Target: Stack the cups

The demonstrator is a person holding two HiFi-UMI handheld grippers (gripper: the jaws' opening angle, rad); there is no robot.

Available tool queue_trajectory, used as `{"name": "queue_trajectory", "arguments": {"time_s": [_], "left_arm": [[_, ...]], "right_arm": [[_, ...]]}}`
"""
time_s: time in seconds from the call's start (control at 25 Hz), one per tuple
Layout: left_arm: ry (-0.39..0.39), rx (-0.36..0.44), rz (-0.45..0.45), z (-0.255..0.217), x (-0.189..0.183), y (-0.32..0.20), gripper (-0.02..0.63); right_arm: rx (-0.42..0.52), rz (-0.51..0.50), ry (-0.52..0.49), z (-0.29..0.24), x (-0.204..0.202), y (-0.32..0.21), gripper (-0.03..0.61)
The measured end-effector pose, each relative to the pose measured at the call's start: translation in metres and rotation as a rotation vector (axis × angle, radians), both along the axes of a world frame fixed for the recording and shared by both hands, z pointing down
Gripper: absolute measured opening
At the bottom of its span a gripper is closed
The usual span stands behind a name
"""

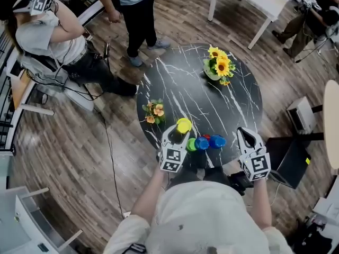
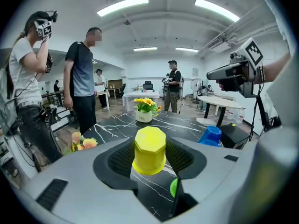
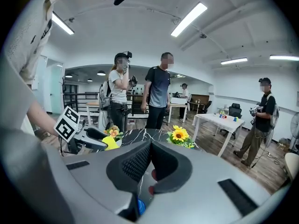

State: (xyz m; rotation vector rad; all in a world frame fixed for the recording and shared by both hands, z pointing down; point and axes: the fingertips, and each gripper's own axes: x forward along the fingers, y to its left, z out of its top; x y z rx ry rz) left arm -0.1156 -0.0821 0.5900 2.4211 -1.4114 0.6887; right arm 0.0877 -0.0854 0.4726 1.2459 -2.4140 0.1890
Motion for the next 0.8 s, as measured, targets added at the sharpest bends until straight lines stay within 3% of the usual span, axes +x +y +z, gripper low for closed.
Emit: {"name": "queue_trajectory", "arguments": {"time_s": [0.48, 0.8], "left_arm": [[0.074, 0.045, 0.024, -0.077, 0.034, 0.051, 0.229], [0.090, 0.062, 0.034, -0.099, 0.062, 0.069, 0.229]], "right_arm": [[0.054, 0.004, -0.077, -0.020, 0.010, 0.008, 0.009], [0.081, -0.020, -0.094, -0.027, 0.018, 0.006, 0.009]]}}
